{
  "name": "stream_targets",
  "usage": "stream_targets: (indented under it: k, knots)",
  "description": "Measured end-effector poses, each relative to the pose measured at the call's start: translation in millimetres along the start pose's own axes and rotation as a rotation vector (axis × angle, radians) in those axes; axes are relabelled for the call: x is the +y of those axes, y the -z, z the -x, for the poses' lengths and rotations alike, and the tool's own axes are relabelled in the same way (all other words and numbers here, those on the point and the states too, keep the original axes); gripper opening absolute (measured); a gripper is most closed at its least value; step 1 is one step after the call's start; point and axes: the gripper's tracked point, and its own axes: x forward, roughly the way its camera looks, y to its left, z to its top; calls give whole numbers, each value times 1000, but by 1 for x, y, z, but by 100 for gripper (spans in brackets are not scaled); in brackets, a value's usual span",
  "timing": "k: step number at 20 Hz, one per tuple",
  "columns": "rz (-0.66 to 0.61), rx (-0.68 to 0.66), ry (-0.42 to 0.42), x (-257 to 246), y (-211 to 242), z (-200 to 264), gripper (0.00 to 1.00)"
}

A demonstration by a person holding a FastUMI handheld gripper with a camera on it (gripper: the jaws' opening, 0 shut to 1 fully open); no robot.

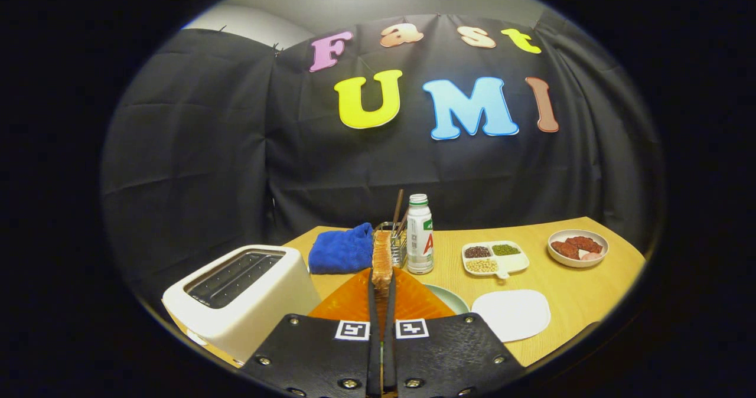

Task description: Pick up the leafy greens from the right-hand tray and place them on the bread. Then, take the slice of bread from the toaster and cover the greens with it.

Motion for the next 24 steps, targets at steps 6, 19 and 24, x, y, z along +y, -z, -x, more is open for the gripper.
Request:
stream_targets:
  k: [6,19,24]
  knots:
    - [-52,-25,-36,12,19,-14,2]
    - [-83,76,34,-19,62,-26,15]
    - [-38,125,89,-41,75,-28,32]
